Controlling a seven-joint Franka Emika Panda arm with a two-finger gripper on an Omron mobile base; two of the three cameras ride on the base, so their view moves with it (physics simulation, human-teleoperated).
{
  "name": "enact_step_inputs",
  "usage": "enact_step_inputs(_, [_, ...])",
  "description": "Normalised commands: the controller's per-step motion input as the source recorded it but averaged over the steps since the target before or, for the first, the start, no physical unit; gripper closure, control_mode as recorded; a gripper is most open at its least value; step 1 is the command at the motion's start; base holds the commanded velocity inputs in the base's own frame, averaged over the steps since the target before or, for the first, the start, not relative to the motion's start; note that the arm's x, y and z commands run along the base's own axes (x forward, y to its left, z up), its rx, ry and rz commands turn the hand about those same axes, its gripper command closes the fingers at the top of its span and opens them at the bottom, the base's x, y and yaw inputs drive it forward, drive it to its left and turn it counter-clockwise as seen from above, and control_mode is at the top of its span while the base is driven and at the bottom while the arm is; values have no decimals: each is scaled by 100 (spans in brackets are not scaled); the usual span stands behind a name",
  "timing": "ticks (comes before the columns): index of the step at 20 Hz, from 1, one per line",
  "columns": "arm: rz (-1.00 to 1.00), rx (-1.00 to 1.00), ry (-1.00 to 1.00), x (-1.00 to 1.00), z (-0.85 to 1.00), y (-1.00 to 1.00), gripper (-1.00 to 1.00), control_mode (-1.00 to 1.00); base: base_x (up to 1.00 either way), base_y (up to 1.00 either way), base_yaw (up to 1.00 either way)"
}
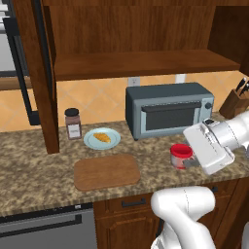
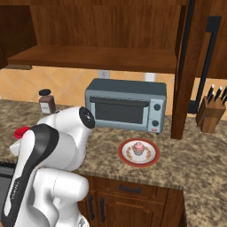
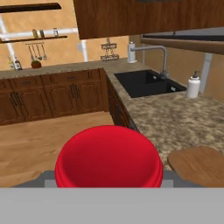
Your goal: From the different types of pastries on the counter, select a croissant and place it on the cutting board. Then retrieve a jar of jam from the cabinet and place it alongside the croissant on the cutting board.
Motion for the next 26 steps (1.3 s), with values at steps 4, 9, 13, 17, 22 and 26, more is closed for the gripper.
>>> enact_step_inputs(4, [-6, 10, 0, 9, -27, 3, 100, -100, 0, 0, 0])
enact_step_inputs(9, [-10, 9, -7, 26, -39, 19, 100, -100, 0, 0, 0])
enact_step_inputs(13, [-17, 1, -15, 13, -31, 18, 100, -100, 0, 0, 0])
enact_step_inputs(17, [-10, -3, -24, 11, -50, 26, 100, -100, 0, 0, 0])
enact_step_inputs(22, [-11, -1, -11, 34, -86, 24, 100, -100, 0, 0, 0])
enact_step_inputs(26, [-13, 0, 0, 51, -89, 8, 100, -100, 0, 0, 0])
